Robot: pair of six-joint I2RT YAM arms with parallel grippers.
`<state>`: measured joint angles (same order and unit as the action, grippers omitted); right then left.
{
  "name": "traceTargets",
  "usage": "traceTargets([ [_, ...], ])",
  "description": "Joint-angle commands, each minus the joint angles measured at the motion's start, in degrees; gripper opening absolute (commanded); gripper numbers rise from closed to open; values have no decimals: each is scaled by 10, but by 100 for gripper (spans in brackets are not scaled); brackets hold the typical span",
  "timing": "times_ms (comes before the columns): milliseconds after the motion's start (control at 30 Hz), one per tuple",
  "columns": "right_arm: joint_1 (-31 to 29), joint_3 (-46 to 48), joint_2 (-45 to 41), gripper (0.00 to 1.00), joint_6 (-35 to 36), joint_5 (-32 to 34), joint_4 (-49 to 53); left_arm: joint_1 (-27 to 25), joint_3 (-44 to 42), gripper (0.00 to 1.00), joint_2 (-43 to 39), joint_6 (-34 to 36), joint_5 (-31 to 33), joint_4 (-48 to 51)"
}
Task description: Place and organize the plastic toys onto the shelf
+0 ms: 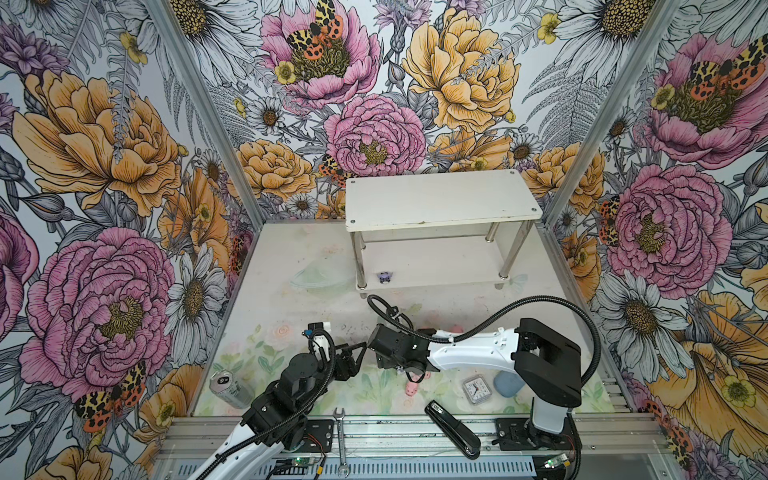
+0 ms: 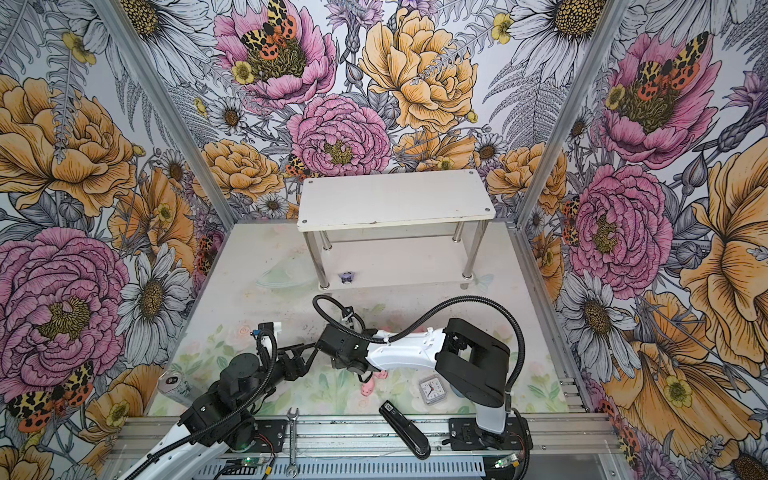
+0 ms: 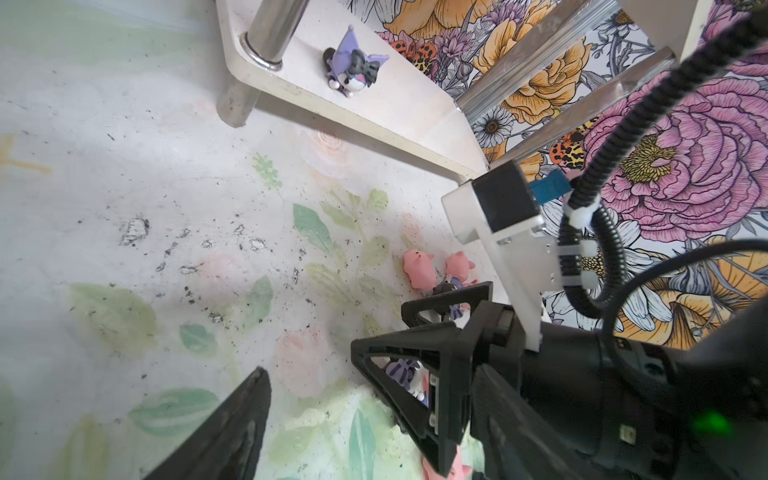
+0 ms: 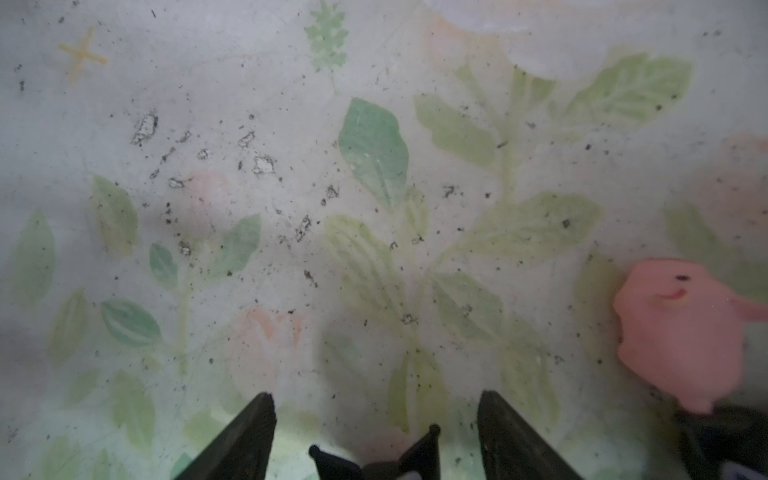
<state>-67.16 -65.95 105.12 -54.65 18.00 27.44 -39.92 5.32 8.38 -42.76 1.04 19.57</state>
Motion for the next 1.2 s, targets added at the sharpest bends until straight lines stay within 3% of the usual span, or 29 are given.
traceTargets([
  [0,-4,-10,13,80,-26,-20,9,-3,-9,79,9,-12,-5,4],
  [333,-21,10,21,73,-56,-21,8,-3,-17,80,35,-20,-21,-42],
  [567,-27,21,13,57,-64,10,8,-6,-21,80,63,-23,-30,-77],
  [733,-28,20,7,36,-67,33,7,-15,-21,80,89,-22,-28,-100],
  [967,-20,22,-12,21,-63,63,7,-23,-11,81,110,-14,-29,-115],
  [1167,7,32,-70,17,-46,112,2,-27,-7,82,86,-9,-55,-123],
])
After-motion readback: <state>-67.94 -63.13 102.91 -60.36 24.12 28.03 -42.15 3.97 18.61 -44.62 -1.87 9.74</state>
